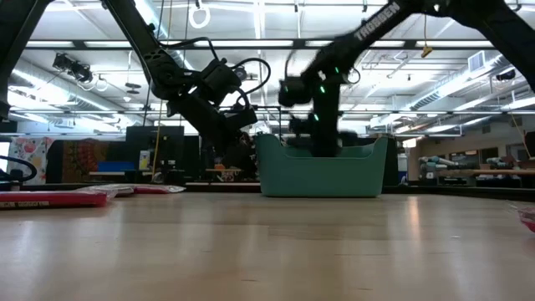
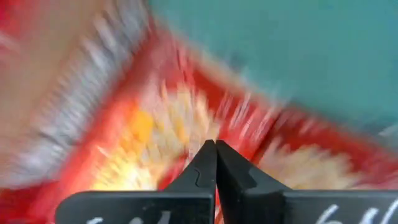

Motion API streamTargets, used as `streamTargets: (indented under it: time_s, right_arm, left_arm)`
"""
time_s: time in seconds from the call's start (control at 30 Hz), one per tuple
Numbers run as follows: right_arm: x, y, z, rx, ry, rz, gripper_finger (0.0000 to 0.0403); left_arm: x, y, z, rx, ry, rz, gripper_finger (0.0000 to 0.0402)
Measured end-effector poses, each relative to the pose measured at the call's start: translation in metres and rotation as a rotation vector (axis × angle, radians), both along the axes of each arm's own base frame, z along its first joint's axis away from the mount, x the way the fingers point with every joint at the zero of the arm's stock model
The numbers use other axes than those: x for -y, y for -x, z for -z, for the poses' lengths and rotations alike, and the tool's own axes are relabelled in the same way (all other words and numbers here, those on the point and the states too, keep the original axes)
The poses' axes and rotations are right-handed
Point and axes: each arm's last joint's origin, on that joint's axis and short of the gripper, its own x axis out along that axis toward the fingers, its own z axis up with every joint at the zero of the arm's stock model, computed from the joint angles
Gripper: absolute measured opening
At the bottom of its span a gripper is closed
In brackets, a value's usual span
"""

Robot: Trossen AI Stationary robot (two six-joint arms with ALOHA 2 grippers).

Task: Sort popcorn bags into baskets
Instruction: Adjust the popcorn bag in the bin

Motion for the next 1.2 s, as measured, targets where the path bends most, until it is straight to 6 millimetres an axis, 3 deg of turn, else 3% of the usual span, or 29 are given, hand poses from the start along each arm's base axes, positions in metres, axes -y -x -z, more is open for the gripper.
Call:
streamTargets:
  time_s: [0.2, 0.33, 0.6, 0.87, 1.03, 1.2]
  right_arm:
    - [-0.004, -0.011, -0.049, -0.024, 0.068, -0.025, 0.0005]
    - [-0.002, -0.012, -0.054, 0.064, 0.032, 0.079, 0.0016]
    - [0.009, -0.015, -0.029, 0.239, 0.009, 0.155, 0.0118]
    - [0.004, 0.001, 0.01, 0.163, -0.018, 0.186, 0.0235]
    - [-0.001, 0.009, 0.036, 0.173, -0.015, 0.184, 0.0245]
    - [-0.005, 0.014, 0.049, 0.191, -0.01, 0.173, 0.0218]
  left_arm:
    - [-0.001, -0.001, -0.001, 0.01, -0.007, 0.001, 0.0121]
    - [-0.001, -0.001, -0.001, 0.011, -0.008, 0.001, 0.0121]
    - [-0.001, 0.0, -0.001, 0.01, -0.007, 0.001, 0.0121]
    - [0.0, 0.0, -0.001, 0.012, -0.004, -0.002, 0.0121]
    - [0.0, 0.0, -0.001, 0.012, -0.004, -0.002, 0.0121]
    - [-0.001, 0.0, -0.001, 0.012, -0.004, -0.002, 0.0121]
